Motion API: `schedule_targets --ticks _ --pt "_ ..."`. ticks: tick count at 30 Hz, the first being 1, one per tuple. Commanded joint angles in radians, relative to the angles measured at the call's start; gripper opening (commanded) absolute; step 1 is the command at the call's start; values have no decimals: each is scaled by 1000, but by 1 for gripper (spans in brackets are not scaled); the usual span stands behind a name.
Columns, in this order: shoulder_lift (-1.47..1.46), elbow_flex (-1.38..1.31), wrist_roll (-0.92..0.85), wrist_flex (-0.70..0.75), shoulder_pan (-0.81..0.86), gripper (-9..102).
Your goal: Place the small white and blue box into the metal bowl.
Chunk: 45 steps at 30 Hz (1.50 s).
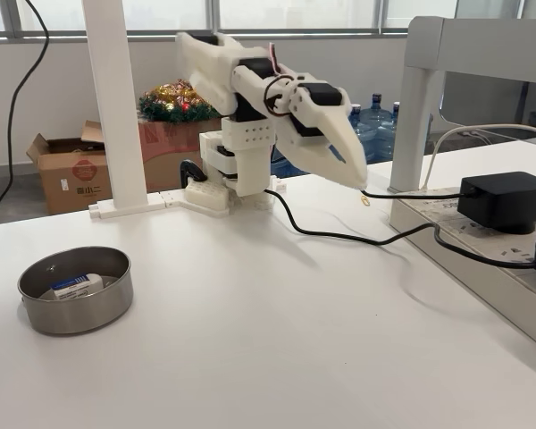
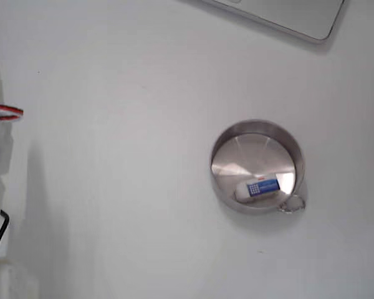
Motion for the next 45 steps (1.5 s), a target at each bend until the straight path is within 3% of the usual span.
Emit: schedule_targets --ticks 1,20,45 --pt "86 58 -11 126 -11 -3" --pt "505 46 -11 735 0 -3" --pt "505 44 -11 749 -11 -3"
